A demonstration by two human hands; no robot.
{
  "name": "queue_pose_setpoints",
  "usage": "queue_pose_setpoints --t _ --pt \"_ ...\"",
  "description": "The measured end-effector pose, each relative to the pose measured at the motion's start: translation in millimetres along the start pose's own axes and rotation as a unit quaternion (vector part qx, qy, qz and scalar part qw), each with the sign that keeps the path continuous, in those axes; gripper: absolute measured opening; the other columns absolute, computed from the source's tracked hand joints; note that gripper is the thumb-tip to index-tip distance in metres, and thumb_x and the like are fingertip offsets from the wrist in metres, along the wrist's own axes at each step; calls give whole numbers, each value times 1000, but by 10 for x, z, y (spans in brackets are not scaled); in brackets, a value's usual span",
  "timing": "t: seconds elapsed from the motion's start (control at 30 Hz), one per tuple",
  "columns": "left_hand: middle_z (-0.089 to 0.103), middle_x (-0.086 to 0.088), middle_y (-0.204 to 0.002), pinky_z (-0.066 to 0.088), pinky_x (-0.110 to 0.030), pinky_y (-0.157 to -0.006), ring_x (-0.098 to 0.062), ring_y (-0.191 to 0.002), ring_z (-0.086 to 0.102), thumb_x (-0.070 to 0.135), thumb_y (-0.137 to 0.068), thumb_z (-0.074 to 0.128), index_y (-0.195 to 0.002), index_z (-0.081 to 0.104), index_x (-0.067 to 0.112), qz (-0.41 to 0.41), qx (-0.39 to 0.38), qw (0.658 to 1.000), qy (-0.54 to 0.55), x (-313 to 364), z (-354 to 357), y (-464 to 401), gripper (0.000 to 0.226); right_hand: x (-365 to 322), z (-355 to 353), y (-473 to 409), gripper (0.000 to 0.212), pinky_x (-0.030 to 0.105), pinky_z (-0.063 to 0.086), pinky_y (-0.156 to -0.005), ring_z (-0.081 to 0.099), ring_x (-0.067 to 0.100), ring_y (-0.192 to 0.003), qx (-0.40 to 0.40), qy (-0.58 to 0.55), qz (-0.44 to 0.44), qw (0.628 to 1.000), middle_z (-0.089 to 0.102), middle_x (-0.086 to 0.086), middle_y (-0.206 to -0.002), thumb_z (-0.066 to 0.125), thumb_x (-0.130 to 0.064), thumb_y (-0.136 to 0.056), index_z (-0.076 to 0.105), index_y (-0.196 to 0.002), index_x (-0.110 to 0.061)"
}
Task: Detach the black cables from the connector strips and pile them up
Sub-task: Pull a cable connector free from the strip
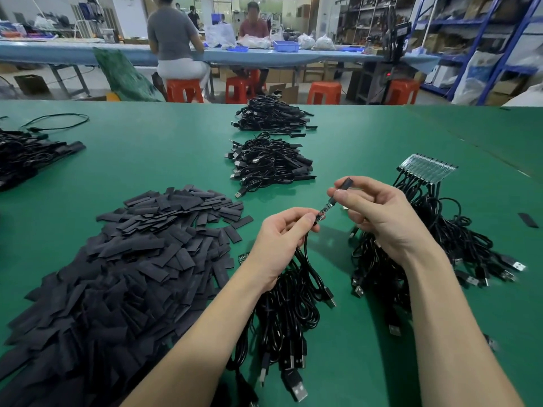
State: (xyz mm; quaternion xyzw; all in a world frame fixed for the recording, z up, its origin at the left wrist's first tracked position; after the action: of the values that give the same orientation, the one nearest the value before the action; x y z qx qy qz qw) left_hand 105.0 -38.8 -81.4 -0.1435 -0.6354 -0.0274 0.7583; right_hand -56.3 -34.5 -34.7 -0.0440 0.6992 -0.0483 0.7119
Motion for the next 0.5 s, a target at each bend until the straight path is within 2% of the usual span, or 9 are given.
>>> queue_pose_setpoints --t 0.07,0.13,0.2,0.27,0.37,0.5 --pt "67 9 -72 35 -17 -60 -7 -59 39 11 -100 58 -99 73 16 2 -6 1000 -9 -1 17 7 16 34 31 13 39 12 29 -46 38 7 -52 -35 20 18 999 68 -9 -72 88 -39 -64 77 -97 -21" --pt "66 8 -73 36 -17 -60 -6 -59 39 11 -100 58 -100 73 14 0 -10 1000 -11 -3 33 12 15 61 59 26 36 12 29 -46 38 8 -52 -58 40 24 997 69 -6 -74 92 -34 -65 77 -95 -21" --pt "68 7 -73 38 -16 -61 -6 -58 40 11 -100 59 -101 71 14 0 -5 1000 1 -2 27 11 13 85 64 12 26 13 30 -47 37 8 -51 -47 39 22 998 66 -9 -67 90 -28 -72 77 -93 -21" --pt "72 4 -76 42 -17 -66 -6 -60 47 13 -98 63 -103 67 17 -1 7 1000 20 4 -4 11 8 144 40 -19 20 13 30 -47 36 8 -52 -5 26 28 999 62 -12 -62 87 -28 -75 77 -91 -22" --pt "74 -1 -83 48 -15 -75 -7 -73 63 13 -91 73 -100 64 19 12 18 999 25 12 -32 15 14 230 2 -38 24 13 29 -46 35 7 -54 42 2 47 998 65 -2 -81 87 -36 -72 80 -91 -24" --pt "71 6 -79 50 -14 -76 -6 -77 66 8 -86 78 -86 71 20 45 46 998 -5 55 -66 8 14 241 -45 -67 42 16 26 -45 30 8 -53 57 -12 43 997 62 8 -94 89 -47 -60 82 -94 -23"
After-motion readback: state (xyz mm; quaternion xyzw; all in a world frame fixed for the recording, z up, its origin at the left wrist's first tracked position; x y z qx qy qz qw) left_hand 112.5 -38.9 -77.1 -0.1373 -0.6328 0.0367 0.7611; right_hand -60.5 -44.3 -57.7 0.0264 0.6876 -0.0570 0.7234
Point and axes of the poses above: each hand's wrist, its own y-axis away from the middle knuckle, its own z-axis out of the palm, x = y × z, the point moved 9 cm from there along -y, towards the middle knuckle
